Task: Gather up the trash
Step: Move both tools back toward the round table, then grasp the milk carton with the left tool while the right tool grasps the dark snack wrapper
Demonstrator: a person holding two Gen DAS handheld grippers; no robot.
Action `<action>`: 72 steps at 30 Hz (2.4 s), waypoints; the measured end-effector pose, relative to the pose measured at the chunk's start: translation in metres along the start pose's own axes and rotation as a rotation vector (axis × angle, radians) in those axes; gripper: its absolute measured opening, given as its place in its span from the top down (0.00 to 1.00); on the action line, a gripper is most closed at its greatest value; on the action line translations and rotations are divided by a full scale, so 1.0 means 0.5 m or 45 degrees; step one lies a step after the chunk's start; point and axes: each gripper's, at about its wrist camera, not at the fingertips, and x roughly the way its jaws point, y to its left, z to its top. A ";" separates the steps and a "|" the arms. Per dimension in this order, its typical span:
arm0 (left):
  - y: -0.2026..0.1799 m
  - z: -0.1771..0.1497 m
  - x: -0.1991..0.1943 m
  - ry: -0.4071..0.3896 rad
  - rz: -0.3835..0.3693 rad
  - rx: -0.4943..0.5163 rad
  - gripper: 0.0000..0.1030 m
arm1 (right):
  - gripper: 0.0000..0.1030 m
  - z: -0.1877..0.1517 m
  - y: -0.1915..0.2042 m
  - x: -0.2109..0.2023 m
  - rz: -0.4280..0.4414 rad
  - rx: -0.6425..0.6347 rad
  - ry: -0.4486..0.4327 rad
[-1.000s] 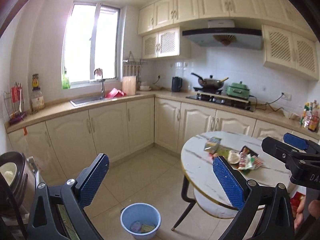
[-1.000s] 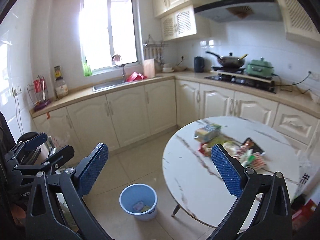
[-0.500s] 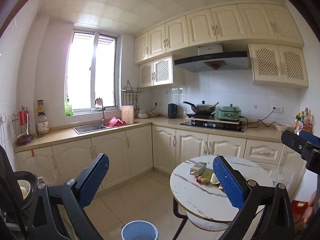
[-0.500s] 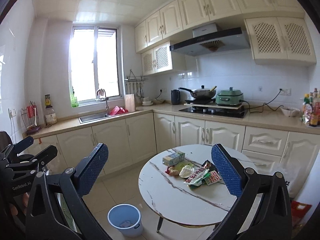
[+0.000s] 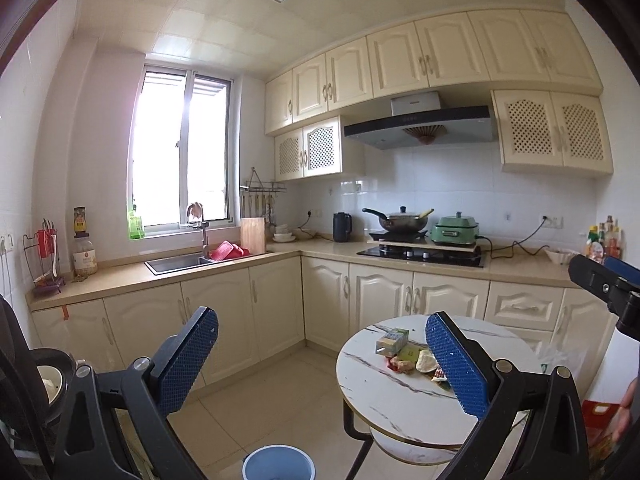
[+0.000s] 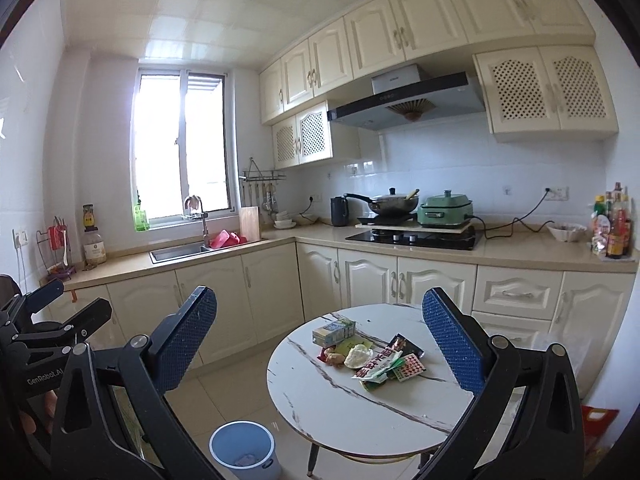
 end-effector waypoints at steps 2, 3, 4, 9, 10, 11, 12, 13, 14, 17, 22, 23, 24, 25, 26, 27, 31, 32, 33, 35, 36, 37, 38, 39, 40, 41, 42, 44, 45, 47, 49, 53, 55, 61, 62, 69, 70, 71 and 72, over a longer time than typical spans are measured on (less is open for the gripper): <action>0.000 0.006 0.010 0.007 -0.003 0.003 0.01 | 0.00 -0.002 -0.003 0.001 -0.001 0.000 0.002; 0.002 0.014 0.022 0.009 -0.004 0.004 0.01 | 0.00 -0.003 -0.005 0.002 -0.002 0.001 0.005; 0.001 0.016 0.026 0.010 -0.005 0.006 0.01 | 0.00 -0.004 -0.005 0.002 -0.004 0.002 0.006; 0.006 0.036 0.049 0.018 -0.012 0.009 0.01 | 0.00 -0.011 -0.011 0.010 -0.018 0.012 0.021; 0.006 0.037 0.052 0.020 -0.014 0.008 0.01 | 0.00 -0.012 -0.014 0.013 -0.020 0.014 0.025; 0.009 0.039 0.057 0.023 -0.016 0.008 0.01 | 0.00 -0.015 -0.015 0.014 -0.021 0.015 0.027; 0.009 0.041 0.061 0.024 -0.018 0.008 0.01 | 0.00 -0.016 -0.016 0.016 -0.022 0.015 0.031; 0.009 0.043 0.066 0.025 -0.020 0.008 0.01 | 0.00 -0.018 -0.018 0.018 -0.024 0.016 0.035; 0.011 0.044 0.073 0.028 -0.026 0.008 0.01 | 0.00 -0.019 -0.021 0.020 -0.026 0.017 0.038; 0.007 0.041 0.088 0.036 -0.037 0.015 0.01 | 0.00 -0.024 -0.030 0.026 -0.040 0.022 0.049; -0.002 0.038 0.141 0.075 -0.058 0.021 0.01 | 0.00 -0.040 -0.058 0.053 -0.082 0.033 0.089; -0.004 0.035 0.157 0.091 -0.064 0.022 0.01 | 0.00 -0.046 -0.067 0.061 -0.095 0.036 0.102; -0.006 0.034 0.175 0.109 -0.069 0.024 0.01 | 0.00 -0.051 -0.077 0.070 -0.111 0.040 0.116; -0.009 0.029 0.195 0.134 -0.074 0.027 0.01 | 0.00 -0.059 -0.089 0.080 -0.128 0.046 0.130; -0.011 0.024 0.217 0.160 -0.081 0.030 0.01 | 0.00 -0.066 -0.101 0.090 -0.144 0.052 0.148; -0.015 0.022 0.238 0.184 -0.086 0.030 0.01 | 0.00 -0.073 -0.114 0.103 -0.162 0.059 0.171; -0.035 0.017 0.336 0.290 -0.105 0.036 0.01 | 0.00 -0.109 -0.176 0.156 -0.222 0.104 0.251; -0.041 0.014 0.361 0.317 -0.109 0.042 0.01 | 0.00 -0.119 -0.191 0.169 -0.233 0.114 0.270; -0.047 0.013 0.386 0.341 -0.115 0.048 0.01 | 0.00 -0.131 -0.207 0.185 -0.249 0.126 0.295; -0.060 0.018 0.435 0.384 -0.129 0.055 0.01 | 0.00 -0.152 -0.235 0.214 -0.266 0.145 0.339; -0.067 0.020 0.457 0.403 -0.135 0.057 0.01 | 0.00 -0.161 -0.247 0.227 -0.272 0.154 0.358; -0.074 0.020 0.482 0.423 -0.143 0.060 0.01 | 0.00 -0.172 -0.260 0.242 -0.280 0.163 0.379; -0.081 0.023 0.505 0.442 -0.148 0.063 0.01 | 0.00 -0.183 -0.273 0.256 -0.284 0.171 0.398; -0.088 0.021 0.533 0.465 -0.153 0.067 0.01 | 0.00 -0.192 -0.284 0.270 -0.287 0.178 0.414; -0.094 0.024 0.556 0.480 -0.160 0.070 0.01 | 0.00 -0.200 -0.293 0.283 -0.290 0.183 0.430; -0.100 0.023 0.579 0.495 -0.168 0.075 0.01 | 0.00 -0.210 -0.303 0.297 -0.293 0.189 0.447; -0.108 0.023 0.605 0.513 -0.176 0.078 0.01 | 0.00 -0.218 -0.312 0.310 -0.294 0.193 0.463; -0.122 0.026 0.661 0.546 -0.198 0.081 0.01 | 0.00 -0.233 -0.327 0.339 -0.293 0.197 0.495; -0.130 0.025 0.691 0.562 -0.215 0.085 0.01 | 0.00 -0.241 -0.335 0.356 -0.294 0.198 0.514; -0.146 0.024 0.747 0.600 -0.238 0.096 0.01 | 0.00 -0.258 -0.350 0.389 -0.294 0.197 0.548; -0.161 0.025 0.809 0.626 -0.265 0.104 0.01 | 0.00 -0.274 -0.366 0.423 -0.301 0.190 0.590; -0.196 0.038 0.940 0.636 -0.314 0.212 0.01 | 0.00 -0.295 -0.397 0.506 -0.290 0.162 0.664; -0.192 0.046 1.018 0.645 -0.284 0.242 0.01 | 0.00 -0.302 -0.410 0.547 -0.270 0.148 0.695; -0.170 0.041 1.248 0.730 -0.342 0.229 0.01 | 0.00 -0.327 -0.437 0.684 -0.166 0.120 0.784; -0.172 0.036 1.284 0.740 -0.328 0.246 0.01 | 0.00 -0.332 -0.443 0.706 -0.131 0.125 0.794; -0.196 0.005 1.451 0.774 -0.304 0.313 0.01 | 0.00 -0.377 -0.491 0.846 -0.036 0.153 0.903; -0.209 -0.002 1.464 0.780 -0.319 0.306 0.01 | 0.00 -0.384 -0.494 0.857 -0.024 0.157 0.914; -0.225 -0.011 1.475 0.787 -0.328 0.300 0.01 | 0.00 -0.391 -0.495 0.864 -0.006 0.160 0.918; -0.229 -0.017 1.487 0.791 -0.328 0.302 0.01 | 0.00 -0.396 -0.497 0.872 0.014 0.161 0.918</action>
